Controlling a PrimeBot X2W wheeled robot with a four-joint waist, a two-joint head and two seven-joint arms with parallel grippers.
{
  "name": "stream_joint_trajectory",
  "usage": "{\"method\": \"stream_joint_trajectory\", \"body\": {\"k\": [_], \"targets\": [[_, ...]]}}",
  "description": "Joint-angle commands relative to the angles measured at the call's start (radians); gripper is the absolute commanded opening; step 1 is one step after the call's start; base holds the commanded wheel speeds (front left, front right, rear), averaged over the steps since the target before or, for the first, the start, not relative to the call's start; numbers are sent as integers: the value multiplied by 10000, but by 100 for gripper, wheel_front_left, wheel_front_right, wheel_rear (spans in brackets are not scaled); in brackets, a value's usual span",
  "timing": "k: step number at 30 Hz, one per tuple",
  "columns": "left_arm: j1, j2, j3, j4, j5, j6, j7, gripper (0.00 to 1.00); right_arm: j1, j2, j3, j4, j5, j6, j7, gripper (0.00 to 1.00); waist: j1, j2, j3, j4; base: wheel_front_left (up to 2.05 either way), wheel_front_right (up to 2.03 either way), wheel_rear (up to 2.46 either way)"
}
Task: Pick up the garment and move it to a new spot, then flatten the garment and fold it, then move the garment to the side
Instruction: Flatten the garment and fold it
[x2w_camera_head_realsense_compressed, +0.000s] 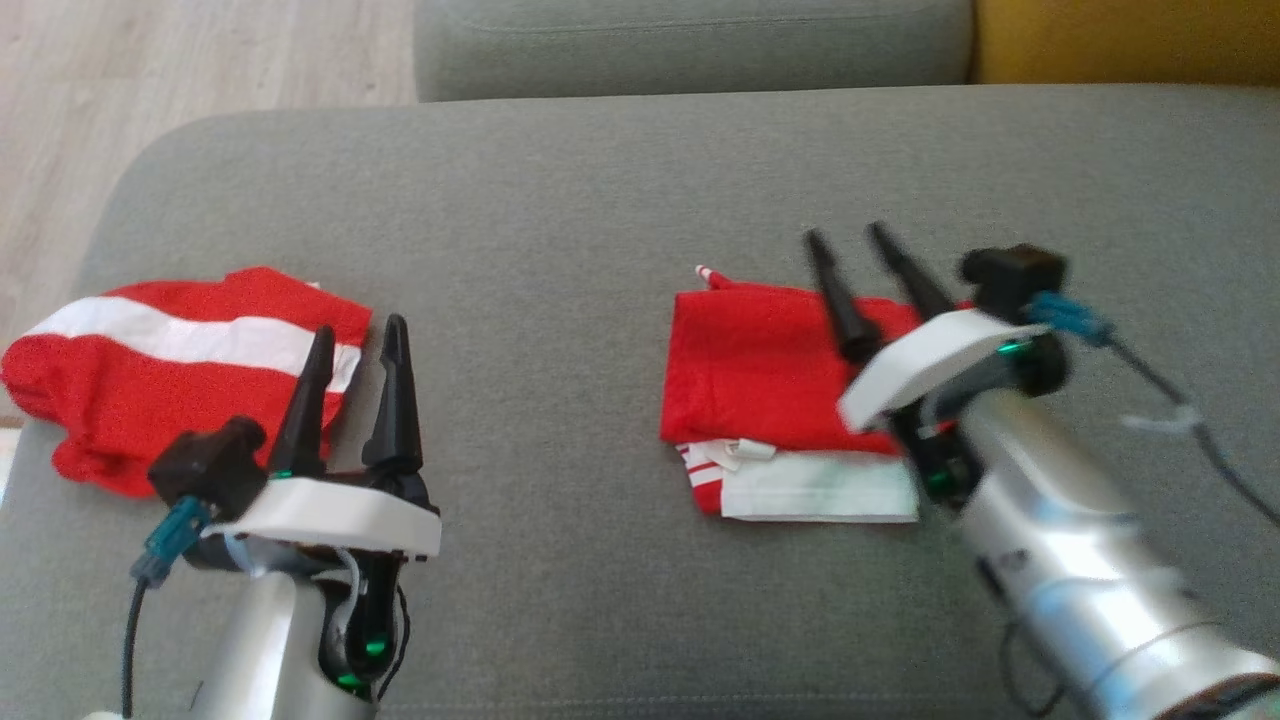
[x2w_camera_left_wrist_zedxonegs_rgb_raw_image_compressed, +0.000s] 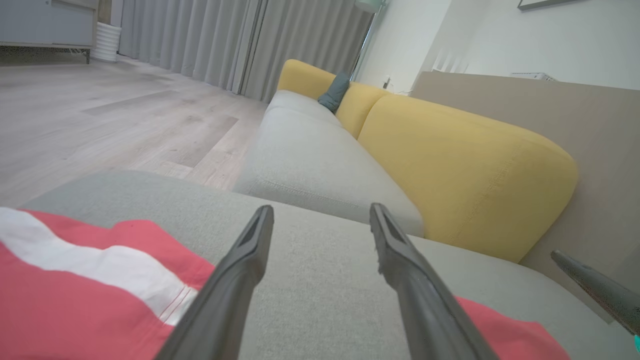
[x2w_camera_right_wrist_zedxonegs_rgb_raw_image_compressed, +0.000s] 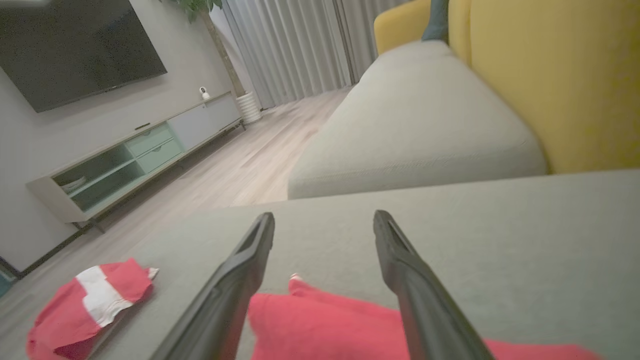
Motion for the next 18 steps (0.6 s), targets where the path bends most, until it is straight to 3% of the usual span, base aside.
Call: {"method": "stream_joint_trajectory", "body": {"k": [1, 7, 12, 18], "targets": [[-376, 99, 321, -555, 70, 17, -122, 100, -71, -292, -464, -495, -613, -9, -147, 100, 0, 0, -41, -198, 0, 0, 0], [-364, 99, 181, -1130, 13, 5, -122, 100, 1270, -988, -2886, -2714, -2619, -9, -157, 100, 0, 0, -9, -500, 0, 0, 0], [-325, 99, 228, -1385, 16, 2, -122, 100, 2464, -753, -4175, -4157, -3831, -9, -158, 100, 0, 0, 176, -709, 0, 0, 0], [-115, 99, 308, -1641, 242, 129, -122, 100, 4130, 26, -5396, -5648, -5093, -9, -159, 100, 0, 0, 372, -876, 0, 0, 0]]}}
